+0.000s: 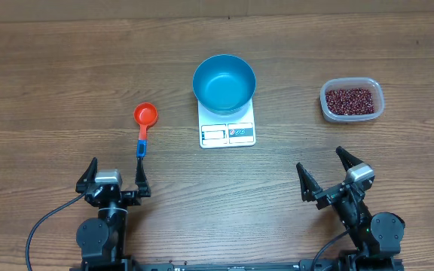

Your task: Scoop item into bowl and weigh 150g on scale

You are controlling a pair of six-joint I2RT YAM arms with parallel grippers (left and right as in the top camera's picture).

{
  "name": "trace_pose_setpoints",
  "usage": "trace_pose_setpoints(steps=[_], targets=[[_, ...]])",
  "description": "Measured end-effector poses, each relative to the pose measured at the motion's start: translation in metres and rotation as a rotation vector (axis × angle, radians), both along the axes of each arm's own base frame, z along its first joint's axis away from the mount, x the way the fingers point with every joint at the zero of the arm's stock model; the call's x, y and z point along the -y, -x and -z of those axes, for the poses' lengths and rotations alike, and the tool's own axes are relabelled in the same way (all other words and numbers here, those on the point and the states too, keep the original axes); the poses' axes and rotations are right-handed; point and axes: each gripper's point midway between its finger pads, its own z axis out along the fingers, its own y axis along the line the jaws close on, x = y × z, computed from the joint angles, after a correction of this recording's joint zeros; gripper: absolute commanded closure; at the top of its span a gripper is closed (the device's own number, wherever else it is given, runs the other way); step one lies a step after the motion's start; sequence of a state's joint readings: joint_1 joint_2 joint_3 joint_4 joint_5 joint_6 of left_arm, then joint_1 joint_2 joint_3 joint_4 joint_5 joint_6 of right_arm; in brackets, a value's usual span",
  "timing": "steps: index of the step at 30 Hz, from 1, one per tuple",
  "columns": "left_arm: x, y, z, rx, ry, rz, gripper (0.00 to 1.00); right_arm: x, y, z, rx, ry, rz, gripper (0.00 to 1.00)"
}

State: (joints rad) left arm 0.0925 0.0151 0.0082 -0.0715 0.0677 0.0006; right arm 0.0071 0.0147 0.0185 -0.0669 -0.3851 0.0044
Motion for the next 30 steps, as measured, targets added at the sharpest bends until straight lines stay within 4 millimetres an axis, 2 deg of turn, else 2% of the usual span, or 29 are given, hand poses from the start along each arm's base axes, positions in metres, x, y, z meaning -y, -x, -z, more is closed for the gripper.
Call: trace_pose_setpoints(steps=[7,14,19,23,30], targets=[[0.002,0.0,0.0,0.0,0.001,0.009,0.0,0.0,0.0,0.0,0.0,0.0,0.0,0.0],[0.013,0.005,-0.001,-0.053,0.009,0.075,0.01,0.0,0.0,0.0,0.0,0.0,0.0,0.0],[0.017,0.02,-0.03,-0.113,-0.017,0.095,0.01,0.0,0.0,-0.001,0.002,0.0,0.0,0.0],[0.018,0.022,-0.055,-0.143,-0.03,0.102,0.01,0.0,0.0,-0.001,0.002,0.0,0.0,0.0],[0.017,0.007,-0.052,-0.319,-0.008,0.107,0.0,0.0,0.0,-0.001,0.003,0.0,0.0,0.0]])
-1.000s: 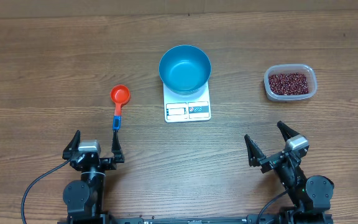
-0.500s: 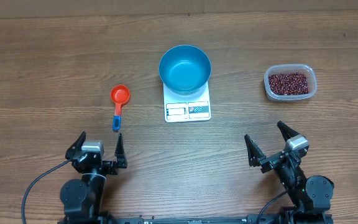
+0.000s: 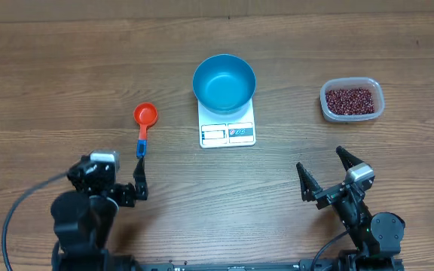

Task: Scoop item into bowl and weigh 150g on scale
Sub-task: 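Move the left gripper forward toward the red scoop's blue handle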

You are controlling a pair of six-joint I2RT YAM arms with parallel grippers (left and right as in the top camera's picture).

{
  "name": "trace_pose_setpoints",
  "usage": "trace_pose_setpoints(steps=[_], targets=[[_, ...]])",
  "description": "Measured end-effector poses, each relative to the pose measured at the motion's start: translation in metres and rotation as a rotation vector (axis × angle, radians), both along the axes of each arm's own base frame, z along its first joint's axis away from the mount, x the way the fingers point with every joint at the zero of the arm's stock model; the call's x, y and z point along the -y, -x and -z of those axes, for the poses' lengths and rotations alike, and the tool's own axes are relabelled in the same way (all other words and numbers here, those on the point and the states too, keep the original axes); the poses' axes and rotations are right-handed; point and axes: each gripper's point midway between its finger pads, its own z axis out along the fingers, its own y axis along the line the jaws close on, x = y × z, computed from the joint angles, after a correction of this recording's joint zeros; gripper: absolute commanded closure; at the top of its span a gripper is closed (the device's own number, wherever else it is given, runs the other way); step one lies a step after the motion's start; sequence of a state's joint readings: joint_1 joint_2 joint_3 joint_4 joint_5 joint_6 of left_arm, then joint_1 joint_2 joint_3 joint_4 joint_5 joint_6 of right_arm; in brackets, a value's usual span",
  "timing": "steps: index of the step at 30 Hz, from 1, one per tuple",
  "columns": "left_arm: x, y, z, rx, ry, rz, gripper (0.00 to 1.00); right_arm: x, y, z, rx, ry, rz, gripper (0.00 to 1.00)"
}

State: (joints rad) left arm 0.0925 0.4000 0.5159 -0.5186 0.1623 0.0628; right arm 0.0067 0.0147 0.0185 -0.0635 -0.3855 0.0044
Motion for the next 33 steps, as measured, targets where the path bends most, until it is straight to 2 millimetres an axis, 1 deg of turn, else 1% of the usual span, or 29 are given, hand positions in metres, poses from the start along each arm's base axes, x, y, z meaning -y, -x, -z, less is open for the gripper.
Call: trace_pose_setpoints(steps=[6,14,20,33], targets=[[-0.002,-0.016,-0.006,-0.122,0.009,0.001,0.0,0.0,0.0,0.0,0.0,0.0,0.0,0.0],[-0.003,-0.028,0.001,-0.223,0.0,0.012,0.0,0.0,0.0,0.0,0.0,0.0,0.0,0.0],[-0.002,-0.024,0.006,-0.248,-0.017,0.023,0.0,0.0,0.0,0.0,0.0,0.0,0.0,0.0],[-0.002,-0.023,0.012,-0.276,-0.015,0.028,0.0,0.0,0.0,0.0,-0.001,0.0,0.0,0.0]])
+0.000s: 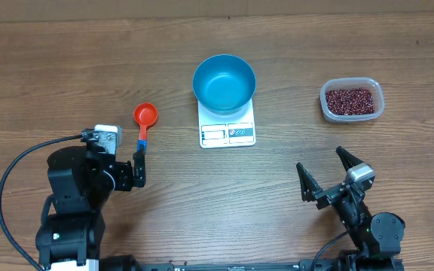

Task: Scoop item into bowl and weigh 150g on scale
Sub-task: 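Move the left gripper forward toward the red scoop's blue handle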

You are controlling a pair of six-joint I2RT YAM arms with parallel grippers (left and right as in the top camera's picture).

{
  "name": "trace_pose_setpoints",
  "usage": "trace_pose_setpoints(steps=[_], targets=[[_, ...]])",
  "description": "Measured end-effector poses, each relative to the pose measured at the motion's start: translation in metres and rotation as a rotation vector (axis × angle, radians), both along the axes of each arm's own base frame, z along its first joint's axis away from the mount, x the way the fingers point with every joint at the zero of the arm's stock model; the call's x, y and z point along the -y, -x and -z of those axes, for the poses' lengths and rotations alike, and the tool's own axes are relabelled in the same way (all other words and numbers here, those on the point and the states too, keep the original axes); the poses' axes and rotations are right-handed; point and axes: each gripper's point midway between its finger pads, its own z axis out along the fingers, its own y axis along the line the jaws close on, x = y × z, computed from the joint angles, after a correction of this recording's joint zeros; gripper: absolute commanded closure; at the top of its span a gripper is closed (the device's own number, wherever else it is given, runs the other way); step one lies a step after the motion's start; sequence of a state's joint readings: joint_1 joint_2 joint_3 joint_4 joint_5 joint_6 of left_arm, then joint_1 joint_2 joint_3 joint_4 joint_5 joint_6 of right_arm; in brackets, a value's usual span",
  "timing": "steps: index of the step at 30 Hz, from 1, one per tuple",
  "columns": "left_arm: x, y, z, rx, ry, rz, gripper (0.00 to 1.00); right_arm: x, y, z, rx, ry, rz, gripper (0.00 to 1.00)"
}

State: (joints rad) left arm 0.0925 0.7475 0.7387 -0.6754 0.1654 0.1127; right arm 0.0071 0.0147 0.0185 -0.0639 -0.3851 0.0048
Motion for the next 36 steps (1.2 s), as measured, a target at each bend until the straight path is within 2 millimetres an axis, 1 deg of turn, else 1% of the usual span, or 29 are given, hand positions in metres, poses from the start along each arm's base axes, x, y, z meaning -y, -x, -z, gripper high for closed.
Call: trace_pose_setpoints(steps=[7,29,36], targets=[[0.0,-0.004,0.012,-0.052,0.005,0.0,0.0,0.0,0.0,0.0,0.0,0.0,0.0,0.0],[0.0,-0.005,0.012,-0.05,0.002,0.002,0.0,0.0,0.0,0.0,0.0,0.0,0.0,0.0],[-0.001,-0.007,0.02,-0.082,-0.007,0.012,0.0,0.0,0.0,0.0,0.0,0.0,0.0,0.0]])
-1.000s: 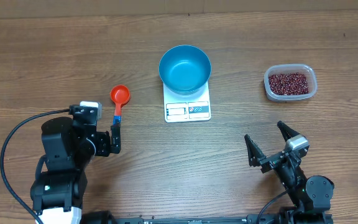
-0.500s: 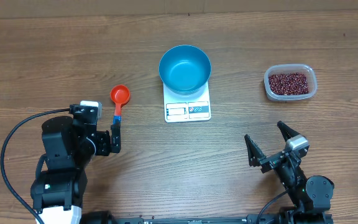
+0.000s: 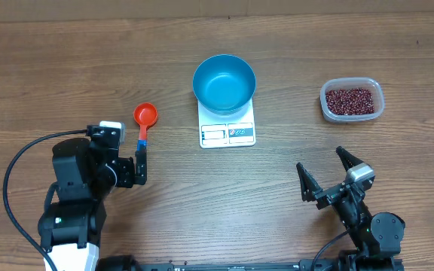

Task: Scoop item into bowl and weigh 150g on scale
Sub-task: 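Move the left gripper forward toward the red scoop's blue handle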

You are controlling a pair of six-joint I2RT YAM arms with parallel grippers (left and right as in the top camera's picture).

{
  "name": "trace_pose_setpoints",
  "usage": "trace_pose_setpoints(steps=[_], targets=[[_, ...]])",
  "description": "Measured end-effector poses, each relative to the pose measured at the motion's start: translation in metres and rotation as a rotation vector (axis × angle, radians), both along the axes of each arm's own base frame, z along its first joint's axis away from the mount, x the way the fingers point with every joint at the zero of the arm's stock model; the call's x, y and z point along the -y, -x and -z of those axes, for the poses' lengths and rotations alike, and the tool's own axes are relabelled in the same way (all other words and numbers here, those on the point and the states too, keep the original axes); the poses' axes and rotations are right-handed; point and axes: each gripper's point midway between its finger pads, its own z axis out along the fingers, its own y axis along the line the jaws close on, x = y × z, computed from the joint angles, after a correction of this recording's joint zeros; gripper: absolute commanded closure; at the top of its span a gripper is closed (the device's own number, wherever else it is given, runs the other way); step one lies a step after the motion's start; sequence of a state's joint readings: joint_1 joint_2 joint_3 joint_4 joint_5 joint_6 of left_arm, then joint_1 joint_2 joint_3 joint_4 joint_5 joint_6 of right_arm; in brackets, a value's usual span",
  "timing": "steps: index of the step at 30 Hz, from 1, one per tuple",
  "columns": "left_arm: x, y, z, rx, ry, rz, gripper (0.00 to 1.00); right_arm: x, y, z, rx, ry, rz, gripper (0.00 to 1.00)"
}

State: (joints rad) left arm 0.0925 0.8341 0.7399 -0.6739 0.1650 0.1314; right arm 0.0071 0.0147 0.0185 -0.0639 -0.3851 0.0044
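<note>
A blue bowl (image 3: pixel 224 83) stands on the white scale (image 3: pixel 227 132) at the table's middle back. To its left lies an orange scoop (image 3: pixel 145 114), its blue handle (image 3: pixel 141 144) pointing toward me. My left gripper (image 3: pixel 120 164) is open just below and left of the handle's end. One of its fingers (image 3: pixel 139 167) shows right under the handle tip; the wrist hides the other. A clear tub of red beans (image 3: pixel 351 100) sits at the back right. My right gripper (image 3: pixel 325 172) is open and empty near the front right.
A black cable (image 3: pixel 21 181) loops left of the left arm. The wooden table (image 3: pixel 66 60) runs to a pale wall edge at the back. The scale's display (image 3: pixel 213 135) faces the front.
The left arm has shifted slightly right and farther from the front edge, bringing its visible finger closer under the scoop's handle end. The right arm, scoop, bowl and beans have not moved.
Both grippers first rested open near the front edge, the left one well below the scoop. The left arm then stood raised and farther forward at each moment, and its open gripper is now at the handle's end. The right arm stayed still throughout.
</note>
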Motion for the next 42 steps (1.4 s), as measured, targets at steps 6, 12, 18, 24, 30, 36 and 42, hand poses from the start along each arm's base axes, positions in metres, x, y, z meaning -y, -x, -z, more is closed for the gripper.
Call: trace_pose_setpoints(steps=[6,12,18,24,30,36,42], targets=[[0.0,-0.0009,0.0038,-0.015,-0.001,0.002,0.0,0.0,0.0,-0.0001,0.0,0.0,0.0,0.0],[-0.0001,-0.0009,0.0038,-0.015,-0.001,0.002,0.0,0.0001,0.0,0.0,0.0,0.0,0.0,0.0],[-0.0001,-0.0009,0.0038,-0.015,-0.001,0.002,0.0,0.0001,0.0,0.0,0.0,0.0,0.0,0.0],[-0.0001,-0.0009,0.0038,-0.015,-0.001,0.002,0.0,0.0001,0.0,0.0,0.0,0.0,0.0,0.0],[-0.0001,-0.0009,0.0038,-0.015,-0.001,0.002,0.0,0.0001,-0.0001,0.0,0.0,-0.001,0.001,0.0],[-0.0002,-0.0022,0.0025,-0.007,-0.002,0.002,0.0,0.0001,0.0,-0.0001,0.0,0.0,0.0,0.0],[-0.0003,-0.0036,0.001,0.001,-0.002,0.003,0.0,-0.0001,0.0,-0.0001,0.0,0.0,0.0,0.0]])
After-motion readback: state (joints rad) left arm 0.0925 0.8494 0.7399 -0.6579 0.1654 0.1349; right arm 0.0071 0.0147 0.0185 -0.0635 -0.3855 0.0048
